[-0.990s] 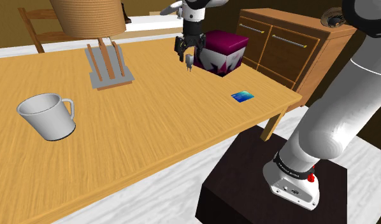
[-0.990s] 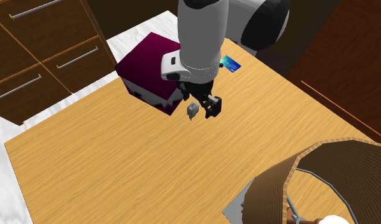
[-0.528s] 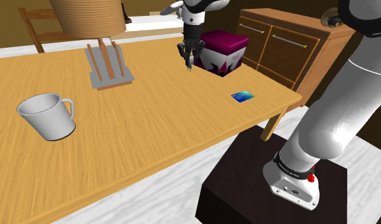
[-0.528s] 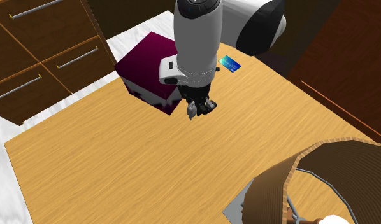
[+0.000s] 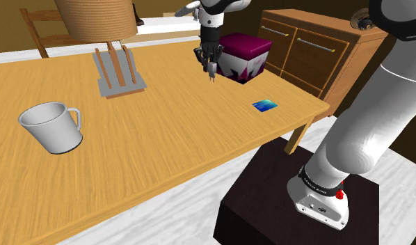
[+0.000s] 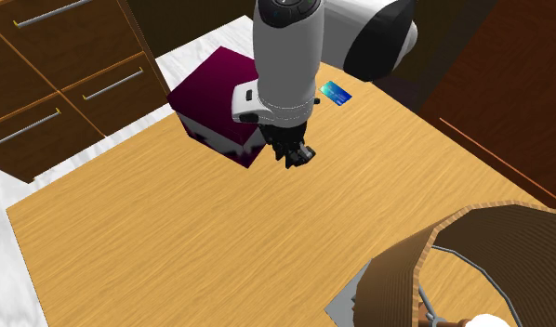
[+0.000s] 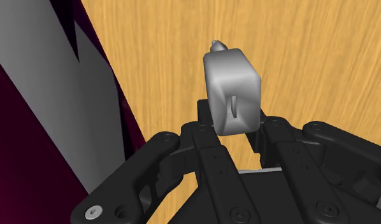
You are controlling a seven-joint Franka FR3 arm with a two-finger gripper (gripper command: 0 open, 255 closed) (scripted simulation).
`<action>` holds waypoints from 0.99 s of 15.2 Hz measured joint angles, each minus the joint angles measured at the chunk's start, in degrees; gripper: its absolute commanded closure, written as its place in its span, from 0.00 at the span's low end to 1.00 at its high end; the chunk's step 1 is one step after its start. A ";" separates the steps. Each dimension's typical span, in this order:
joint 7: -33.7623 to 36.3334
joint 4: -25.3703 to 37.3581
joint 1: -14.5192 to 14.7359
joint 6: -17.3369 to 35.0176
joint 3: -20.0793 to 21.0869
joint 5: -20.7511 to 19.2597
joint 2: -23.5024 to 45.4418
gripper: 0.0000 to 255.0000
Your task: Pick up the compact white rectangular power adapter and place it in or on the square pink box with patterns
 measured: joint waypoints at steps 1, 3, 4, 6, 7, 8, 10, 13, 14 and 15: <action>0.01 0.32 0.00 -0.38 0.00 0.00 -0.04 1.00; -0.02 1.46 -0.01 -1.62 -0.01 0.00 -0.14 1.00; 0.01 1.79 0.00 -2.20 0.00 -0.01 -0.38 1.00; 0.00 3.37 -0.01 -3.67 -0.01 0.00 -0.29 1.00; 0.05 4.24 0.00 -4.52 0.00 -0.01 -0.27 1.00; 0.03 5.00 -0.01 -5.32 -0.01 -0.01 -0.31 1.00; 0.08 6.18 0.00 -6.68 0.00 -0.02 -0.49 1.00; 0.09 9.39 -0.01 -9.30 -0.01 -0.01 0.10 1.00; 0.19 10.05 0.04 -9.98 0.04 -0.01 0.09 1.00; 0.08 10.80 -0.02 -10.76 -0.02 -0.02 0.06 1.00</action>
